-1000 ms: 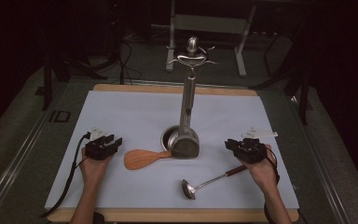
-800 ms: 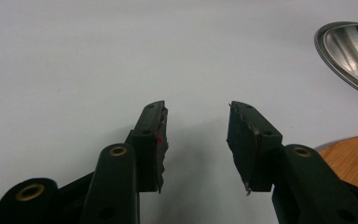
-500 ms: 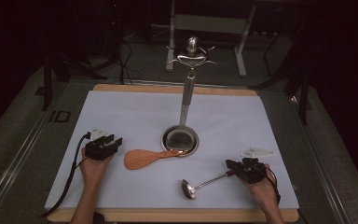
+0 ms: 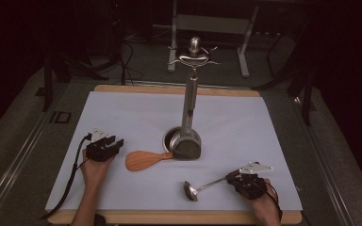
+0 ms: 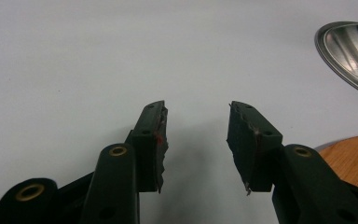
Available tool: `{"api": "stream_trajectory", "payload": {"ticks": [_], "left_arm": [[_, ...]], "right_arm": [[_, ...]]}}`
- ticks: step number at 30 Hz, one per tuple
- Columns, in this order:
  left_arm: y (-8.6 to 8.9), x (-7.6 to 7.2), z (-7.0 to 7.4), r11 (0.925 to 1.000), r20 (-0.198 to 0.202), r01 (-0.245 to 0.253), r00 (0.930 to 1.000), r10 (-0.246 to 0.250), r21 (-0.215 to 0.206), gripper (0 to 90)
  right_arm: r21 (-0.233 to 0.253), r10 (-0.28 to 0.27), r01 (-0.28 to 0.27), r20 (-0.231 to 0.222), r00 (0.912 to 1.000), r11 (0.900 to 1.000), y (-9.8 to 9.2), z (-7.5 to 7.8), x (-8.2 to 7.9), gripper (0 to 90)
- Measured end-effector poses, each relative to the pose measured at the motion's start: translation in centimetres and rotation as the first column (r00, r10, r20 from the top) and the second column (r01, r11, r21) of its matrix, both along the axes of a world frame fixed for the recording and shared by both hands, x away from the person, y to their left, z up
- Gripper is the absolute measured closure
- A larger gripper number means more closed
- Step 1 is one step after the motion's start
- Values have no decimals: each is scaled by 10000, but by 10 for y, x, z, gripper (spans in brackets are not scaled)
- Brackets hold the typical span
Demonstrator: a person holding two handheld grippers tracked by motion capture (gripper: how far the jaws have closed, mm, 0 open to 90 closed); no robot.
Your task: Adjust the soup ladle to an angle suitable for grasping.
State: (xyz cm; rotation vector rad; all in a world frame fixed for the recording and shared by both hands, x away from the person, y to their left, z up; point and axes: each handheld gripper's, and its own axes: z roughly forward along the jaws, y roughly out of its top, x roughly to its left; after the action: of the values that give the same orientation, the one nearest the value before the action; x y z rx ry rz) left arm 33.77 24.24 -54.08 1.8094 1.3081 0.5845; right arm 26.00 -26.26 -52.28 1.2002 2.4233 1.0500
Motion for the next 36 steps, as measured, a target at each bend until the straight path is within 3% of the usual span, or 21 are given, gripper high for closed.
{"api": "stream_trajectory", "payload": {"ticks": [18,24,36], "left_arm": [[0,0,0,10000,-10,-2,10000,2,-4,575],[0,0,0,10000,0,-13,10000,13,-19,574],[0,0,0,10000,-6,9,10000,-9,-10,574]], "right_arm": [[-908,-719,731,171,9973,9932,5,-1,17,900],[-920,-901,907,102,9959,9916,7,0,31,900],[-1063,-1280,1263,-91,9917,9863,19,2,76,900]]}}
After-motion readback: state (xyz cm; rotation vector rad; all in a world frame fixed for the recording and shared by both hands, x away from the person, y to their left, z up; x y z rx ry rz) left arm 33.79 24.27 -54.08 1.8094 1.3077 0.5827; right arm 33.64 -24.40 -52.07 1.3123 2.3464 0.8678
